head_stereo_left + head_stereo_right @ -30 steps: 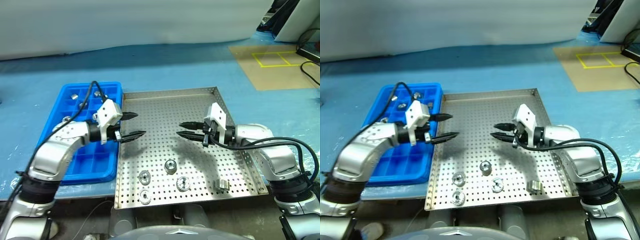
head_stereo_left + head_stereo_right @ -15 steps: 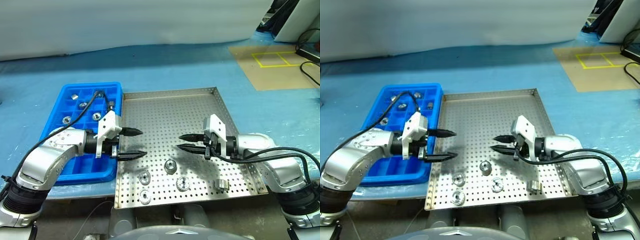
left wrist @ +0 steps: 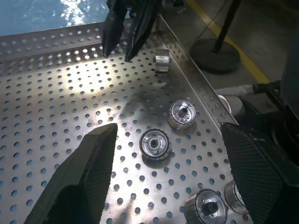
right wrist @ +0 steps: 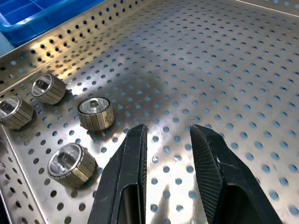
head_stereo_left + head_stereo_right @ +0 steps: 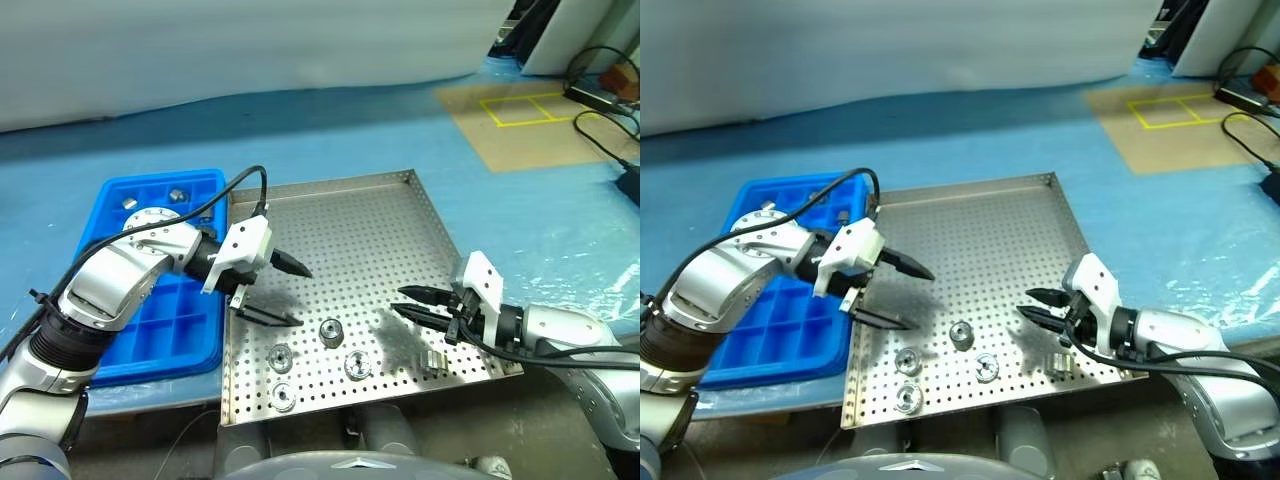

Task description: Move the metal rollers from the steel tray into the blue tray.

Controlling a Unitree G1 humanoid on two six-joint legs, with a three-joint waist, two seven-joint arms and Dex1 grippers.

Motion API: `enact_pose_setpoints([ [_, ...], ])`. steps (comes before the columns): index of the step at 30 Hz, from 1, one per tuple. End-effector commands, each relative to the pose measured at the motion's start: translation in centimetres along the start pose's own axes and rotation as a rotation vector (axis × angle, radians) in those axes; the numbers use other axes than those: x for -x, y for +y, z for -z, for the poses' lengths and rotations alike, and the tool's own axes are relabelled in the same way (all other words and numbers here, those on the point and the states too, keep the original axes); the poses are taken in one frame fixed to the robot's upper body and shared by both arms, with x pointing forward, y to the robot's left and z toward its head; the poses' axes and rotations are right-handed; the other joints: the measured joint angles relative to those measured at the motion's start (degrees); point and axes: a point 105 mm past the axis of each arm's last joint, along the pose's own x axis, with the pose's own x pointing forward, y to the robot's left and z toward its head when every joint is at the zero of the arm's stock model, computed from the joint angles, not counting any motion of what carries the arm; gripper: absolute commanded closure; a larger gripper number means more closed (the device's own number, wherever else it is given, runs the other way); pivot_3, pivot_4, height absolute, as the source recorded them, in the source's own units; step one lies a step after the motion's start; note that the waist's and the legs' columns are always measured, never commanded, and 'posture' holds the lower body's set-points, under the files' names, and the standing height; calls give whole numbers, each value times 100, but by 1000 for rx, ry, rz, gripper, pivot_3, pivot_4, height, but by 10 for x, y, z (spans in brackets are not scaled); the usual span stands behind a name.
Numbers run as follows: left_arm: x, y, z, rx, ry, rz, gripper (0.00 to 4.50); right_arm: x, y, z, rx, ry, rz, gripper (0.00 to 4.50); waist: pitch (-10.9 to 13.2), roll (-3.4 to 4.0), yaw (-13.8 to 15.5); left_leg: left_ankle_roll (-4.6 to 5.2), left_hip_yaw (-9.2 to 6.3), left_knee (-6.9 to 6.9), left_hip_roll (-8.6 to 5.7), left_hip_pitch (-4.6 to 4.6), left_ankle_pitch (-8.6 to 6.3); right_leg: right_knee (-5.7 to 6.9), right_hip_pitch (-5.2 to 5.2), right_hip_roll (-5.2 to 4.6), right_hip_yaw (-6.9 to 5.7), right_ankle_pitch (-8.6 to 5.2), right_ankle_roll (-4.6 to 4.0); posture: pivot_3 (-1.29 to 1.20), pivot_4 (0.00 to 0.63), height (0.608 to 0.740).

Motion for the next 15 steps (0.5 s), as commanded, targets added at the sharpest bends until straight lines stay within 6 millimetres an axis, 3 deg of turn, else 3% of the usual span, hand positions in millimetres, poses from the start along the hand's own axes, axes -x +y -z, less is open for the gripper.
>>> enact_pose_setpoints([
  [1,0,-7,-16,-101,12,20,779,8,5,-11,38,-24,18,3051,-3,4,-28,3,0,0,-2,0,-2,0,1,-1,1,0,1,-474,150,740],
  [7,1,4,-45,17,-82,-146,779,5,7,-14,46,-28,3,3051,-3,5,-21,8,-4,38,-1,6,-4,6,5,-2,-1,0,5,-408,150,740],
  [15,1,-28,-47,147,-65,-328,779,-12,0,-25,106,-39,-80,3051,-5,8,-46,8,-12,39,0,-13,-5,7,9,-1,-11,2,9,-296,150,740],
])
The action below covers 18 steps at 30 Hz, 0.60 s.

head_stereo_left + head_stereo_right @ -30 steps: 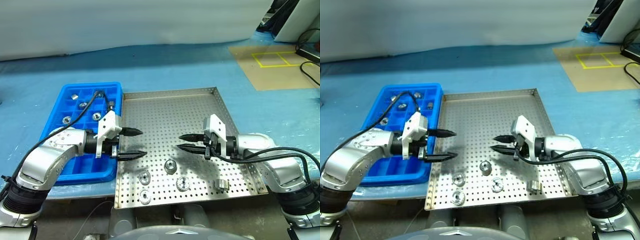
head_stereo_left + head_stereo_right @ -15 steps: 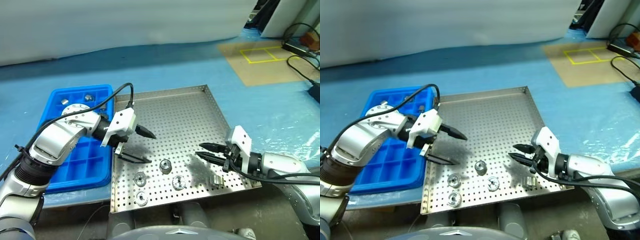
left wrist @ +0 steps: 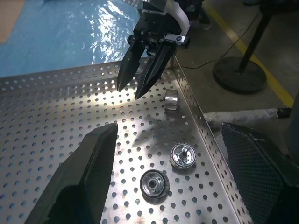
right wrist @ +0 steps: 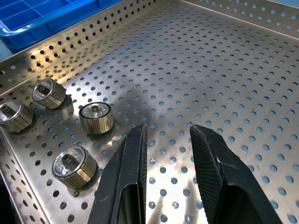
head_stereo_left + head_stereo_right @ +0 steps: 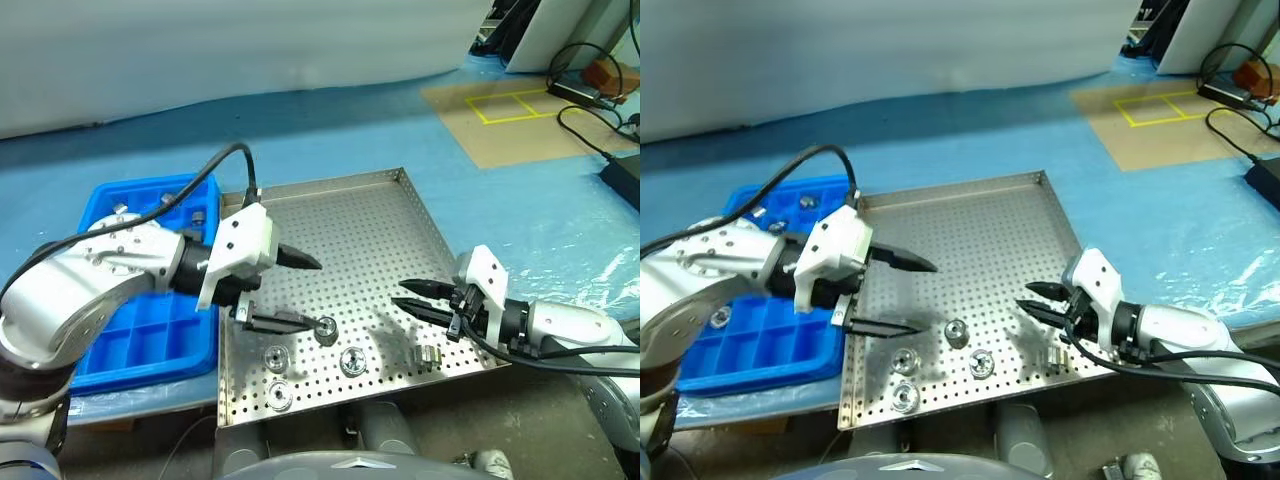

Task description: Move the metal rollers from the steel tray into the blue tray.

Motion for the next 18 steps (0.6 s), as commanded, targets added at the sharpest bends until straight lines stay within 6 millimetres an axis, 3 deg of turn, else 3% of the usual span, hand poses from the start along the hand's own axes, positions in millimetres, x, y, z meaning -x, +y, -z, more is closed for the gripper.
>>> enact_pose_setpoints([
  [1,4,-13,-6,-1,0,-71,779,-5,-1,-9,47,-21,-34,3051,1,-2,50,0,-1,0,0,-2,0,0,0,-1,-2,0,0,-241,150,740],
  [4,8,-18,2,38,12,-235,779,-12,-8,-15,72,-22,-78,3051,1,-2,108,0,-5,6,-2,0,0,-2,0,-4,-8,0,0,-194,150,740],
  [9,15,-9,7,103,16,-459,779,-21,-14,-19,82,-28,-120,3051,3,-11,261,3,-12,10,1,2,-2,2,0,-2,-15,0,1,-148,150,740],
  [13,16,-7,11,190,21,-557,779,-22,-15,-19,79,-22,-142,3051,1,-23,411,3,-14,12,-2,1,-1,-3,0,-3,-14,-1,2,-136,150,740],
  [18,14,-12,6,255,38,-549,779,-20,-13,-17,73,-7,-161,3051,-1,-37,504,-2,-13,11,-1,0,1,-3,-1,-2,-14,-2,7,-136,150,740],
])
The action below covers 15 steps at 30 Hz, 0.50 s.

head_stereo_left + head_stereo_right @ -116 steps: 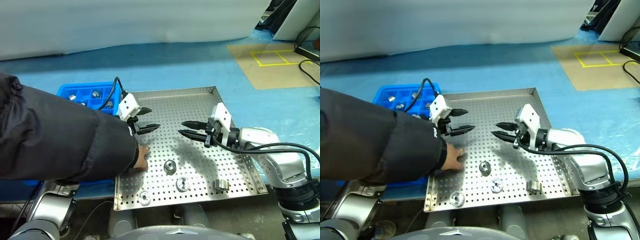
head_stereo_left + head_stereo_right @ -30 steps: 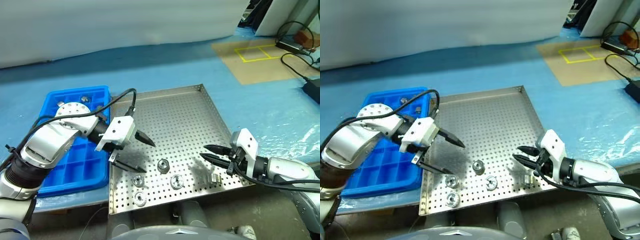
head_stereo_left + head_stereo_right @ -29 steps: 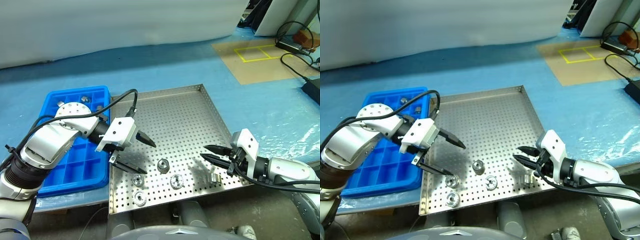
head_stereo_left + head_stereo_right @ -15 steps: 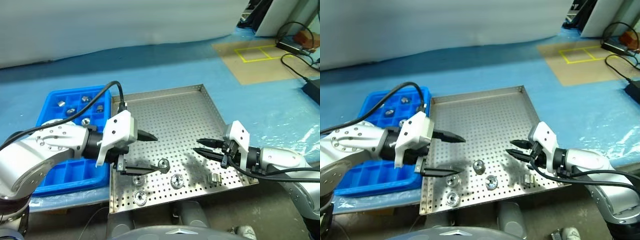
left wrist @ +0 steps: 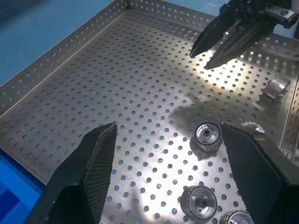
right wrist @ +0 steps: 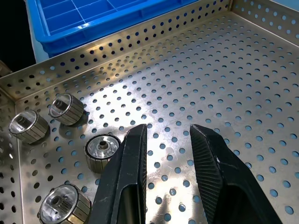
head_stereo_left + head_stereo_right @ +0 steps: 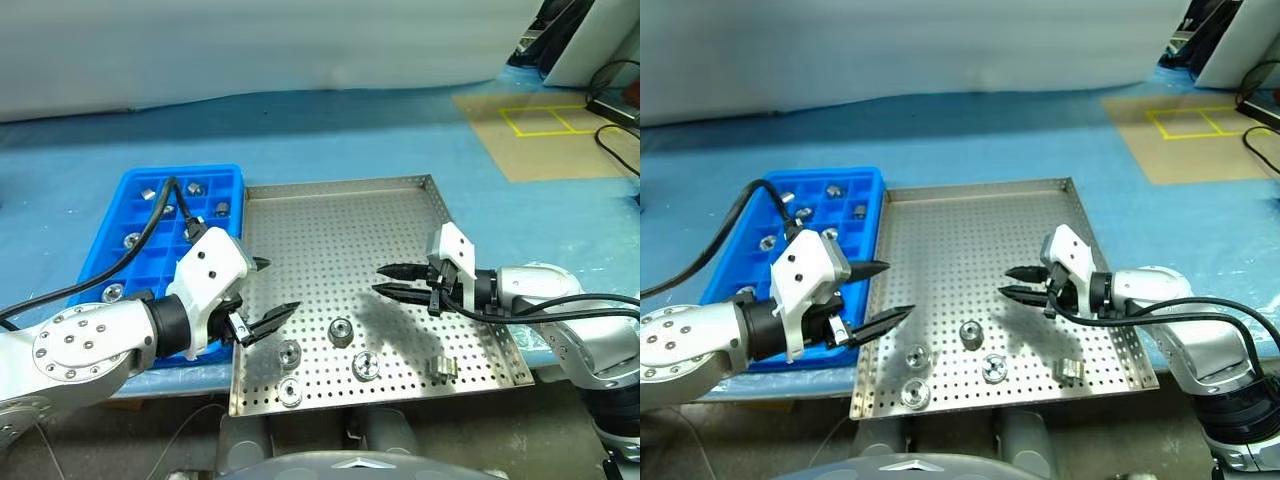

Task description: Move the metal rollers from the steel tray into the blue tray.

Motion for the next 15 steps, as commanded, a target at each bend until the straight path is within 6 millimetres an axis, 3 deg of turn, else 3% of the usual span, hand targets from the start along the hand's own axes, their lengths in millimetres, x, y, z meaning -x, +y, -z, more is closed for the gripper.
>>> enact_pose_setpoints([
  [1,2,0,-5,-1,-34,-26,779,4,1,-5,31,-3,-8,3051,0,0,30,-3,1,0,0,1,1,0,0,0,2,0,0,-136,150,740],
  [4,4,28,-5,-44,-66,-147,779,6,0,-5,32,-4,0,3051,-1,-4,27,-5,5,-4,0,3,2,0,0,1,7,-2,4,-139,150,740],
  [7,2,55,-19,-60,-130,-250,779,5,-2,-5,31,-14,8,3051,-2,-6,41,-11,3,-3,8,8,6,4,-2,5,3,-2,4,-141,150,740],
  [9,-35,108,15,5,-117,-421,779,4,-5,-6,31,-23,14,3051,-17,20,61,-11,2,-2,3,13,6,-1,12,2,3,-1,4,-144,150,740],
  [11,-67,136,46,39,-98,-510,779,3,-8,-8,32,-34,24,3051,-43,65,58,6,7,0,-13,49,-2,-11,53,-17,9,3,21,-152,150,740],
  [15,-100,183,49,114,-153,-625,779,2,-15,-11,49,-43,49,3051,-39,5,-26,4,2,11,-14,23,3,-21,34,-16,17,15,48,-163,150,740],
])
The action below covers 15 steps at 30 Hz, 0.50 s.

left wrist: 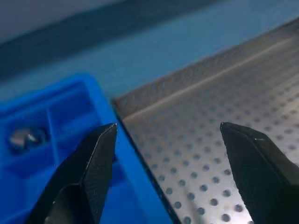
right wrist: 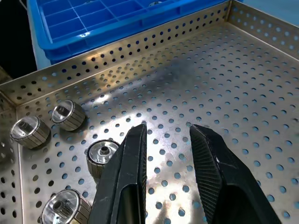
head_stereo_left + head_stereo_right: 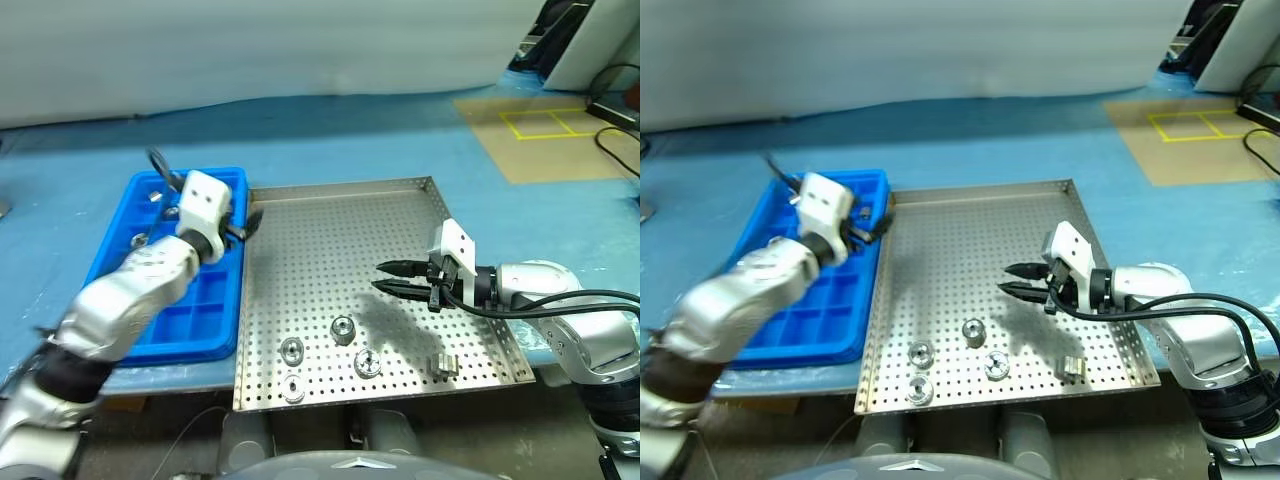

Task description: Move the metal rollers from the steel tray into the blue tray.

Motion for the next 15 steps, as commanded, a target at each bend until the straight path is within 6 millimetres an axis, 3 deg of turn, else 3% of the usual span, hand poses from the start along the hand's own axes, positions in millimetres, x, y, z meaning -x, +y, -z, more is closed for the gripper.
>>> enact_pose_setpoints([
  [1,-36,26,-29,-2,-118,-91,779,1,-8,-13,56,-37,31,3051,-4,-23,2,1,-4,4,1,-21,3,9,-13,0,-2,5,-2,-169,150,740],
  [5,-63,41,-50,26,-198,-95,779,1,-14,-17,70,-48,51,3051,-6,-22,-13,0,-5,-7,-5,-23,6,10,-12,5,8,13,-17,-196,150,740],
  [8,-65,42,-74,18,-282,-40,779,3,-16,-19,69,-61,72,3051,-6,-22,-34,7,-4,-16,-14,-26,1,7,-12,3,16,24,-53,-209,150,740],
  [15,-55,24,-91,31,-376,135,779,3,-17,-17,56,-66,90,3051,-6,-22,-9,14,0,-23,-13,-24,-8,7,-12,-3,13,19,-59,-222,150,740],
])
